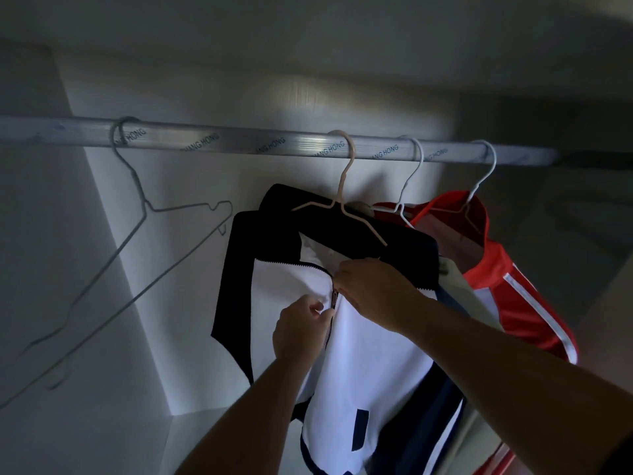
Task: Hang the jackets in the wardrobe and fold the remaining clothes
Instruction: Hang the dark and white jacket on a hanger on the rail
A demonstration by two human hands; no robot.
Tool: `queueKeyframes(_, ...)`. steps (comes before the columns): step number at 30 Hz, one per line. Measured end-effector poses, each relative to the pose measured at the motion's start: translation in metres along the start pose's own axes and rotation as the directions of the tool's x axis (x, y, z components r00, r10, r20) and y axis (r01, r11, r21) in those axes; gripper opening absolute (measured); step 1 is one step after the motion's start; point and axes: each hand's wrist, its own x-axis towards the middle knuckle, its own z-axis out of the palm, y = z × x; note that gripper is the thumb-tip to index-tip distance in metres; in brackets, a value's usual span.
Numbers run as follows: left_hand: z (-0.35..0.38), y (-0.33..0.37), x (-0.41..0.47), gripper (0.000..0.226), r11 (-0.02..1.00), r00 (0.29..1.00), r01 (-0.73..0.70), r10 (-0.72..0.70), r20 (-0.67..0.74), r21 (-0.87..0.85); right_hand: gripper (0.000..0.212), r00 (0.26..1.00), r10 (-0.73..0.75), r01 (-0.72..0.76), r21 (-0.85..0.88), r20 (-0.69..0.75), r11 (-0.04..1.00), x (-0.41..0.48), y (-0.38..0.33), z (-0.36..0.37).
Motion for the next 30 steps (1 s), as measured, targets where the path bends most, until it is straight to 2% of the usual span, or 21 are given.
queueKeyframes(2,0.001,0.003,0.004,0.022,0.999,1.000,-0.029,0.028,-0.003,-0.021,0.019,0.998,-0.047,0.043,-0.097,-0.044,0.994,-0.003,0.004,-0.002)
queueKeyframes(6,0.007,0.012,0.011,0.018,0.999,0.999,-0.052,0.052,0.010,-0.017,0.029,0.989,-0.095,0.074,-0.172,-0.117,0.982,-0.007,0.011,-0.001)
queueKeyframes(10,0.011,0.013,0.016,0.012,0.998,0.999,-0.052,0.051,0.014,0.034,0.025,0.985,-0.132,0.111,-0.184,-0.107,0.977,-0.008,0.017,0.003)
queueKeyframes(14,0.004,0.010,0.014,0.013,0.993,0.992,-0.051,0.063,0.112,-0.111,0.023,0.990,-0.087,0.073,-0.130,-0.107,0.989,-0.006,0.019,0.003)
queueKeyframes(17,-0.010,0.011,0.011,0.021,0.957,0.968,0.074,-0.002,0.250,-0.281,0.028,0.996,-0.068,0.062,-0.087,-0.063,0.994,0.003,0.014,0.007)
queueKeyframes(20,-0.025,0.015,0.012,0.016,0.912,0.918,0.262,-0.135,0.372,-0.316,0.028,0.997,-0.080,0.080,-0.036,-0.007,0.996,0.010,0.001,0.010)
queueKeyframes(23,-0.039,0.020,0.015,0.006,0.788,0.839,0.480,-0.283,0.465,-0.386,0.022,0.995,-0.079,0.082,-0.064,0.054,0.995,0.017,-0.007,0.014)
queueKeyframes(25,-0.044,0.016,0.015,0.005,0.761,0.814,0.517,-0.296,0.499,-0.392,0.021,0.995,-0.046,0.054,-0.087,0.090,0.995,0.020,-0.008,0.017)
queueKeyframes(27,-0.044,0.009,0.014,0.006,0.791,0.811,0.504,-0.295,0.504,-0.347,0.022,0.994,-0.020,0.029,-0.079,0.105,0.996,0.024,-0.008,0.018)
queueKeyframes(30,-0.033,-0.001,0.014,0.008,0.867,0.869,0.415,-0.289,0.401,-0.275,0.022,0.998,-0.034,0.037,-0.057,0.052,0.998,0.026,-0.003,0.012)
